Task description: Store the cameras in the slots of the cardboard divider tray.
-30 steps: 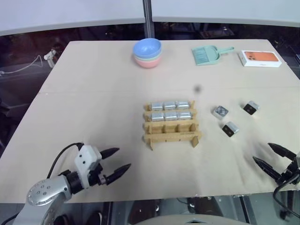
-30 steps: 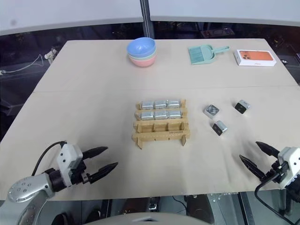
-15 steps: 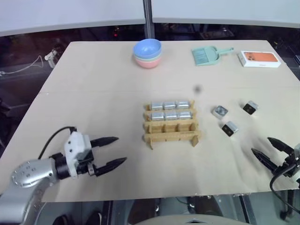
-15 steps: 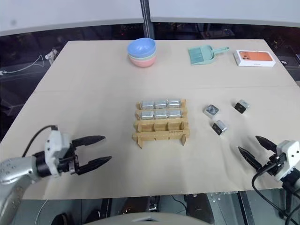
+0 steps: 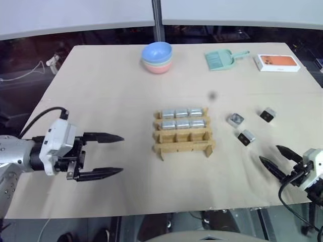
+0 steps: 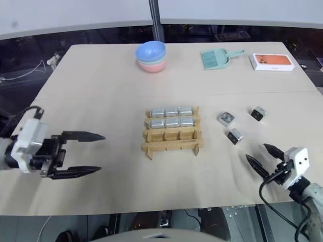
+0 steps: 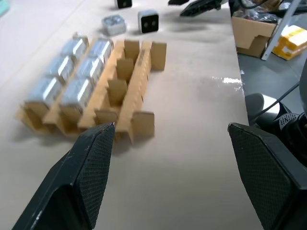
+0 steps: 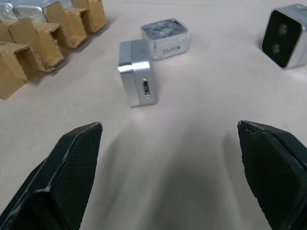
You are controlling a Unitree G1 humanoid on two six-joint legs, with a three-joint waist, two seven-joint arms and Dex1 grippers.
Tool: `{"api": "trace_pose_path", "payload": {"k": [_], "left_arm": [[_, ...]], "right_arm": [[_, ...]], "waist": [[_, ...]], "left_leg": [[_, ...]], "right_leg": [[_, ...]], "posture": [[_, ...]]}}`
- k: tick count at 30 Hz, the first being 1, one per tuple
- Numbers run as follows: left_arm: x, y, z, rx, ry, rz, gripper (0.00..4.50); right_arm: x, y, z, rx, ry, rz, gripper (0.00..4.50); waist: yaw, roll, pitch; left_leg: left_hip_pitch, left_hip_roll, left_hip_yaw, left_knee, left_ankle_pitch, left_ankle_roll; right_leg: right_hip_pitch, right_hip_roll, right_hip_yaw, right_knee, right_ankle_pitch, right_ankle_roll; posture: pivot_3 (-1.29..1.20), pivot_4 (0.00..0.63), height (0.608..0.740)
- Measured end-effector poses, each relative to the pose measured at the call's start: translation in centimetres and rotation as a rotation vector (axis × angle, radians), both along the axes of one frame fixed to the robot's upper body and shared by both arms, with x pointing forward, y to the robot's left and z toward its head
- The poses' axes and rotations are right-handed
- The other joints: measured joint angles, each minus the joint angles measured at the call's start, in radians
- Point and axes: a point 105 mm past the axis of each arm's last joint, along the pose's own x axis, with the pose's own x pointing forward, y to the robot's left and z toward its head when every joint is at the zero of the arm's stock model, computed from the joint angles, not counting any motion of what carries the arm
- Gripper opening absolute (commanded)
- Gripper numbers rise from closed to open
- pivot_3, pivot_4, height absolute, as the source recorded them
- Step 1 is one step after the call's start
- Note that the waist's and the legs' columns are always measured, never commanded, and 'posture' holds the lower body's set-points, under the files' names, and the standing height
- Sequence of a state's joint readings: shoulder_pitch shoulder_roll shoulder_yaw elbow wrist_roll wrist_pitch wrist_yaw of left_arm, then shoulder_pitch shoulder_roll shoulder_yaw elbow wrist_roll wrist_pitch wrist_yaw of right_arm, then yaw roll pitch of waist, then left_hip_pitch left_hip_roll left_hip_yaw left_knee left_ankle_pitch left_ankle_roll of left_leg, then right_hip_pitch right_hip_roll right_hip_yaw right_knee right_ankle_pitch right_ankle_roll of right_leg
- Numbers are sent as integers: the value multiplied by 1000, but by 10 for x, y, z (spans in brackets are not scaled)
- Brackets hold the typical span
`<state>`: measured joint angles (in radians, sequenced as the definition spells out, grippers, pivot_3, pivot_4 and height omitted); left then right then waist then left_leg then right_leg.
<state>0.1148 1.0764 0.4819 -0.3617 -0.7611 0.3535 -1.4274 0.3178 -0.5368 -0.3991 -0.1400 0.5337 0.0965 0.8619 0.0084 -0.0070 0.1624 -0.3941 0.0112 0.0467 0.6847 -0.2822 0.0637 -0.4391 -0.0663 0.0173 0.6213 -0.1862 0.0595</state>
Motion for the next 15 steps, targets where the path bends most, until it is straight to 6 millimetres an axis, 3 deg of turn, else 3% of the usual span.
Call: {"api": "trace_pose_path", "payload": {"k": [10, 12, 15], "left_arm": [[11, -8, 48, -69, -112, -31, 3890], [10, -8, 53, -76, -112, -35, 3890], [5, -1, 43, -60, 10, -11, 3890]], "right_arm": [[14, -11, 5, -35, -10, -13, 4500], [16, -18, 5, -39, -8, -28, 4500], [38, -31, 17, -71, -32, -35, 4500]], "waist": [[1, -1, 1], [0, -1, 1], [-24, -1, 3]], "left_leg": [[1, -1, 1, 0, 0, 0], [1, -1, 1, 0, 0, 0], [2, -1, 3, 0, 0, 0]], "right_leg": [[0, 1, 1, 0, 0, 0], [0, 1, 1, 1, 0, 0], [0, 2, 4, 2, 0, 0]], "posture": [[0, 150, 740], [0, 150, 740], [0, 150, 740]]}}
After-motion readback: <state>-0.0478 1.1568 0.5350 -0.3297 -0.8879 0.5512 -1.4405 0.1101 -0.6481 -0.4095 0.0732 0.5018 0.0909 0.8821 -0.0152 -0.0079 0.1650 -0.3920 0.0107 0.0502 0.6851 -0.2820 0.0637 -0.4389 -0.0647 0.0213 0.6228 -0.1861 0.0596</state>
